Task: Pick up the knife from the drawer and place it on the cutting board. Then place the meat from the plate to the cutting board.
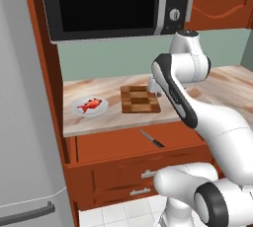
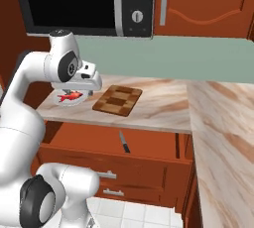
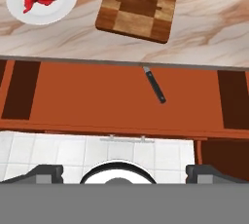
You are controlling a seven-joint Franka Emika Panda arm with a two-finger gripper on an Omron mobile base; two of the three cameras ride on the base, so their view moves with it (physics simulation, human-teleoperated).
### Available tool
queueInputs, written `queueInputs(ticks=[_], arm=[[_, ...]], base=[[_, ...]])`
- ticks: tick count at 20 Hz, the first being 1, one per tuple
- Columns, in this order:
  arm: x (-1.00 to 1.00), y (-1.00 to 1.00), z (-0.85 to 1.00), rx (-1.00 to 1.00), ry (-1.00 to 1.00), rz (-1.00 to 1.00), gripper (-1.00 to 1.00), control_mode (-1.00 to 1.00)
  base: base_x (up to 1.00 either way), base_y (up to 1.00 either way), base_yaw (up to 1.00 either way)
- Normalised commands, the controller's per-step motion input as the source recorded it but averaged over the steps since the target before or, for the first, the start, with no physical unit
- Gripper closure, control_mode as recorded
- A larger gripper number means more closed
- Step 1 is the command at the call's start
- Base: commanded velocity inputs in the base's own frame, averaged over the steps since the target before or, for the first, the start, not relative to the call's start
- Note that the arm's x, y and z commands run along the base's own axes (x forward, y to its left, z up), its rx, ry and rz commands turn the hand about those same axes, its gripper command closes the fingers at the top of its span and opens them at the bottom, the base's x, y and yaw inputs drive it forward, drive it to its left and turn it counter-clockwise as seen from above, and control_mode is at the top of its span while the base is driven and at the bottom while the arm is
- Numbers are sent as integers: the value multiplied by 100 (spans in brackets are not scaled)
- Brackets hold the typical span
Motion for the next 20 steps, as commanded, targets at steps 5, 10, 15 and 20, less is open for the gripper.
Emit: queueInputs(ticks=[5, 10, 15, 20], arm=[[0, 0, 0, 0, 0, 0, -100, 100], [0, 0, 0, 0, 0, 0, -100, 100], [0, 0, 0, 0, 0, 0, -100, 100], [0, -17, 0, 8, 0, -22, -100, -100]], base=[[-48, 9, -7], [-50, 0, -4], [-12, 0, -6], [0, 0, 0]])
